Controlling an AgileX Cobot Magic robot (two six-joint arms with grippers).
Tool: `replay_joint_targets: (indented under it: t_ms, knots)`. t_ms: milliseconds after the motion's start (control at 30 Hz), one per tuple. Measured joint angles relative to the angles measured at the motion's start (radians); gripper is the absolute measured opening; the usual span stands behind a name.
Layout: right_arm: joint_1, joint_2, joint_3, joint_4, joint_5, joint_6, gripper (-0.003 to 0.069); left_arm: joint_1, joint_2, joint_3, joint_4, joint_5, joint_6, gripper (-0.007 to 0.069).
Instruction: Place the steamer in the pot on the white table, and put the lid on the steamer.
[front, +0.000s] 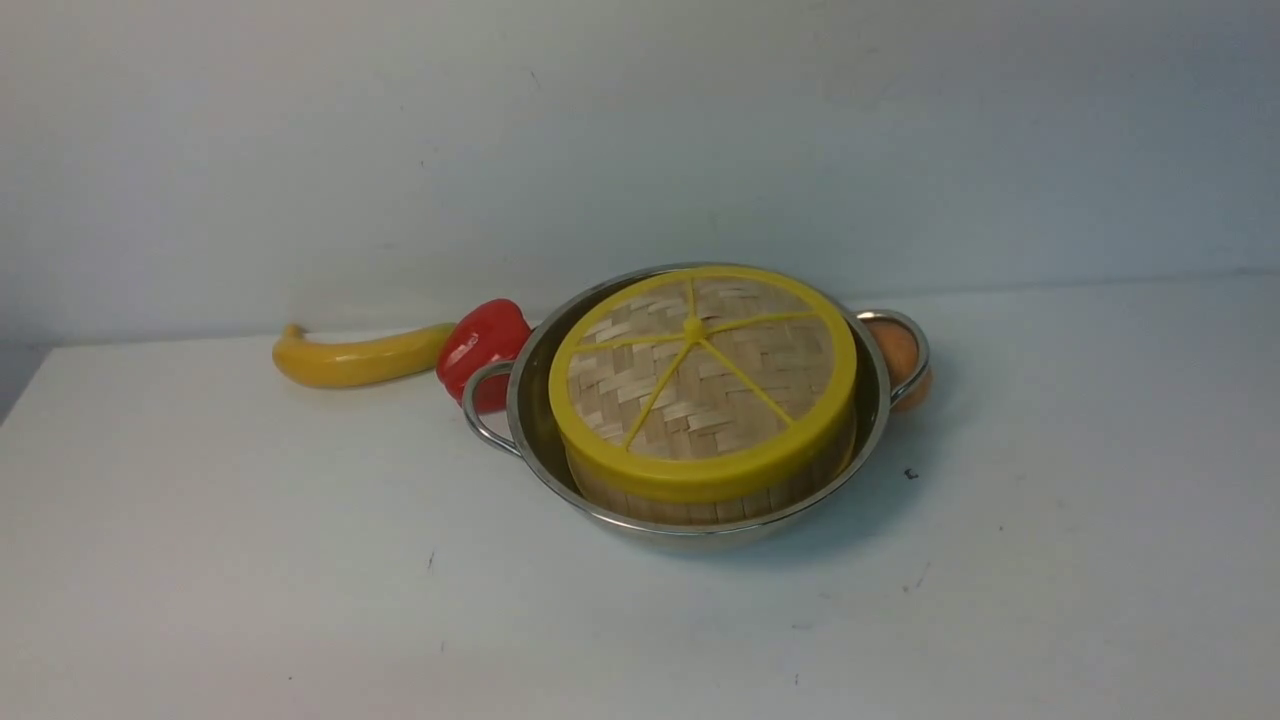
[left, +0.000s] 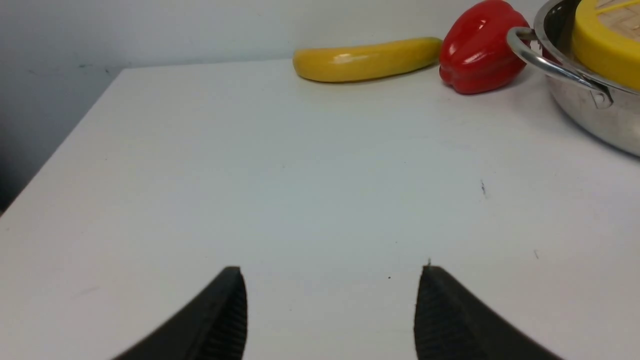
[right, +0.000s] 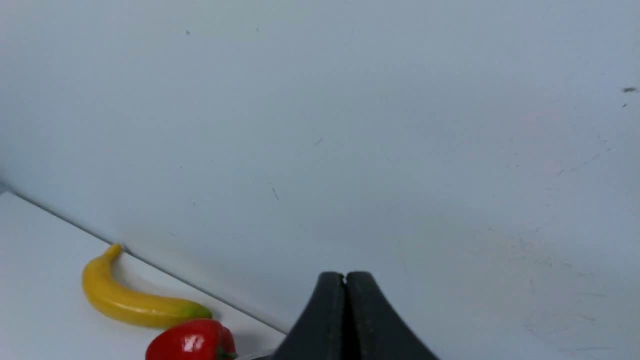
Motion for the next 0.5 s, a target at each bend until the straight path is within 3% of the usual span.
replay_joint_targets:
  t_ms: [167, 233, 300, 500]
  knots:
    - [0.000, -0.023, 0.000, 0.003, 0.125, 0.006, 0.0004, 0.000, 0.000, 0.000, 0.000, 0.000, 0.000, 0.0419]
    - [-0.003, -0.059, 0.001, -0.053, 0.301, 0.028, 0.0014, 0.000, 0.000, 0.000, 0.000, 0.000, 0.000, 0.0419]
    - [-0.007, -0.107, 0.008, -0.105, 0.369, 0.051, 0.0022, 0.000, 0.000, 0.000, 0.000, 0.000, 0.000, 0.0419]
    - [-0.010, -0.389, 0.119, -0.201, 0.388, 0.097, 0.0044, 0.000, 0.000, 0.000, 0.000, -0.001, 0.000, 0.0419]
